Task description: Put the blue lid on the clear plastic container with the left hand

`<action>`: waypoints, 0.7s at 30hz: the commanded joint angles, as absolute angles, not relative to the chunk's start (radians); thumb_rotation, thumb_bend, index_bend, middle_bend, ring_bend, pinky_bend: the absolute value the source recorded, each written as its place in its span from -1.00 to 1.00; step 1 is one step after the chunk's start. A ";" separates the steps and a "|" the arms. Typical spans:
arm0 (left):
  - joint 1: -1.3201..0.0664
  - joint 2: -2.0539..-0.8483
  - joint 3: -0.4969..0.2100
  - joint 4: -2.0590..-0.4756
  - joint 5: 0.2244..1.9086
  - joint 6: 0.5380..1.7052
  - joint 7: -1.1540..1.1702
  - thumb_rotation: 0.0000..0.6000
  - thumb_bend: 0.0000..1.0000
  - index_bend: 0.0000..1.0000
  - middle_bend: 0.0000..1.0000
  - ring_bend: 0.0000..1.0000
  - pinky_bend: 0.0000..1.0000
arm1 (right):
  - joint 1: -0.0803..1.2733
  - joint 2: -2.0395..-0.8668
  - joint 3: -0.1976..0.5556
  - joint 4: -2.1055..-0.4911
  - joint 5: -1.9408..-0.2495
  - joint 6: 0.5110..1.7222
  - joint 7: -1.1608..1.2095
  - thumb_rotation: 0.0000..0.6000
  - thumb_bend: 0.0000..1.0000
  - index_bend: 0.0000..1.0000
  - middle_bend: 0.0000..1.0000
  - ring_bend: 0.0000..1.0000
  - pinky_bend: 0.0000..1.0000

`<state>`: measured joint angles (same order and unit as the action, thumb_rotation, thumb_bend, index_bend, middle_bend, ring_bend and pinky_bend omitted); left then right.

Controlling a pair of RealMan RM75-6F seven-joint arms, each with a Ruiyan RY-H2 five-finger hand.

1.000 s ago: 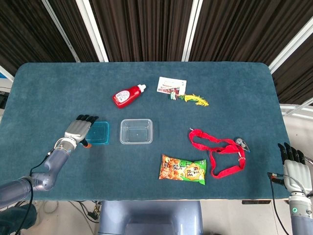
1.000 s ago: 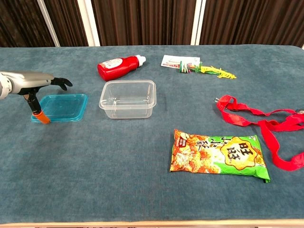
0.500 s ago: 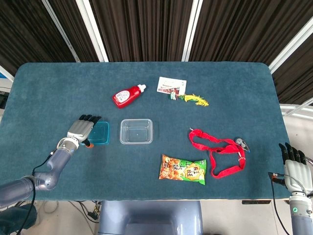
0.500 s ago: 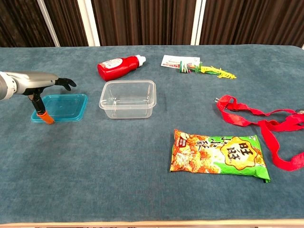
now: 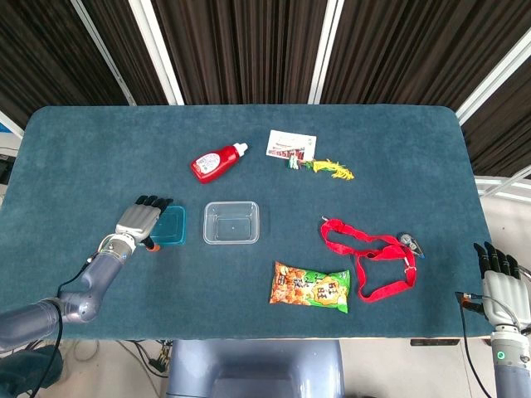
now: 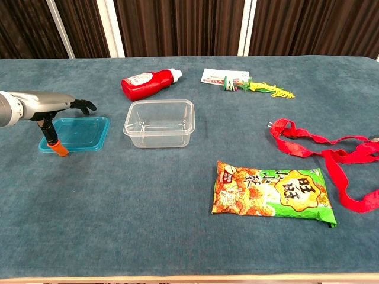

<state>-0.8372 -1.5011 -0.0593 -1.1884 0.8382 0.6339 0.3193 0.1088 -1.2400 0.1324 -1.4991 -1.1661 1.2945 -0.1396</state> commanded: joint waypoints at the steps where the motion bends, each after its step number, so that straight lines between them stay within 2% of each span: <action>1: -0.839 -1.505 -0.058 -1.184 0.836 0.635 0.323 1.00 -0.97 -0.98 -0.78 -1.00 -0.94 | 0.109 -1.240 0.132 -1.498 -1.166 1.294 -0.139 1.00 -0.46 -0.93 -1.00 -1.00 -1.00; 10: -0.844 -1.525 -0.050 -1.160 0.823 0.639 0.342 1.00 -0.97 -0.98 -0.72 -1.00 -0.94 | 0.109 -1.240 0.133 -1.499 -1.163 1.294 -0.140 1.00 -0.46 -0.93 -1.00 -1.00 -1.00; 17: -0.846 -1.536 -0.050 -1.146 0.818 0.646 0.351 1.00 -0.96 -0.92 -0.53 -1.00 -0.93 | 0.109 -1.242 0.134 -1.497 -1.159 1.291 -0.142 1.00 -0.46 -0.93 -1.00 -1.00 -1.00; 21: -0.842 -1.539 -0.051 -1.141 0.826 0.662 0.354 1.00 -0.87 -0.87 -0.38 -1.00 -0.93 | 0.110 -1.242 0.133 -1.498 -1.156 1.286 -0.141 1.00 -0.46 -0.93 -1.00 -1.00 -1.00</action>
